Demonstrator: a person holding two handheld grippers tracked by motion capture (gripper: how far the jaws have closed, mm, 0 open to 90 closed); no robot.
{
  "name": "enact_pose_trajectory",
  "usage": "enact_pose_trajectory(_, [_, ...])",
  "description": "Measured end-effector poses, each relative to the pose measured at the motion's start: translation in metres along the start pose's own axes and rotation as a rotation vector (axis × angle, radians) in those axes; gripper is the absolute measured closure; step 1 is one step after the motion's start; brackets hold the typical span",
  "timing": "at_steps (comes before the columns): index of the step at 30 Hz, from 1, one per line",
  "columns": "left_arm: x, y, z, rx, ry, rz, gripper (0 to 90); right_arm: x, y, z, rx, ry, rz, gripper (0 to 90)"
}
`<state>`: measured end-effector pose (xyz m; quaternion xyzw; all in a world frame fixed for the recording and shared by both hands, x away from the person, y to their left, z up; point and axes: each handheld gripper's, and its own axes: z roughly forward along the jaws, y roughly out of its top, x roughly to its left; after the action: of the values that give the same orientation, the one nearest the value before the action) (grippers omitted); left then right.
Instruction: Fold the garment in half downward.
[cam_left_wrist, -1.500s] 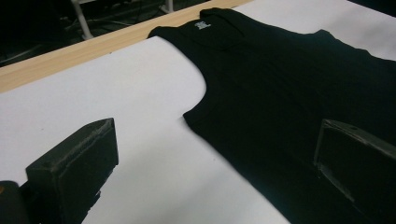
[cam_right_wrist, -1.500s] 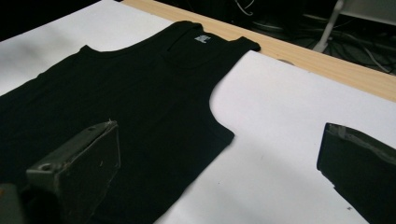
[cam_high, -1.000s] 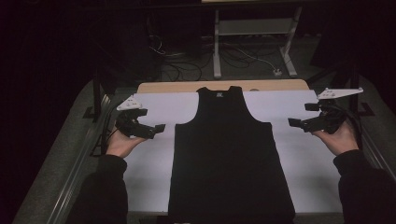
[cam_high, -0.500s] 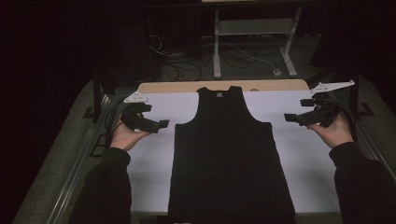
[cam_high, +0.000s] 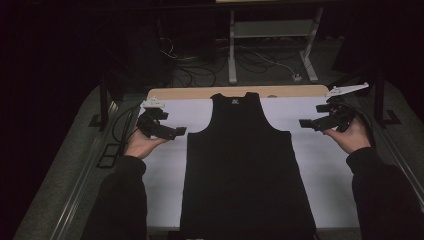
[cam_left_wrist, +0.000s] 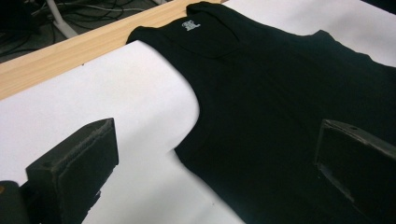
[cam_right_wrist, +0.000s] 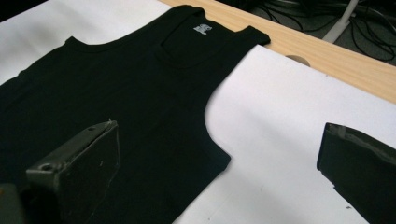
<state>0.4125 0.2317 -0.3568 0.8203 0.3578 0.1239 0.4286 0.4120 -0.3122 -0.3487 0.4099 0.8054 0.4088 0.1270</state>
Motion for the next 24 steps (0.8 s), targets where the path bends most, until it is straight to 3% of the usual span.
enact_pose_trajectory(9, [0.005,-0.003,0.012,0.003,-0.018,-0.025,0.0,-0.006,-0.003,0.013,0.027,-0.006,0.017,0.0])
enact_pose_trajectory(12, [0.007,-0.003,0.016,0.028,-0.019,-0.005,0.0,-0.008,-0.004,0.018,0.034,-0.002,0.021,0.0])
enact_pose_trajectory(24, [0.012,-0.005,0.031,0.01,-0.045,-0.017,0.0,-0.016,-0.01,0.039,0.066,-0.015,0.047,0.0])
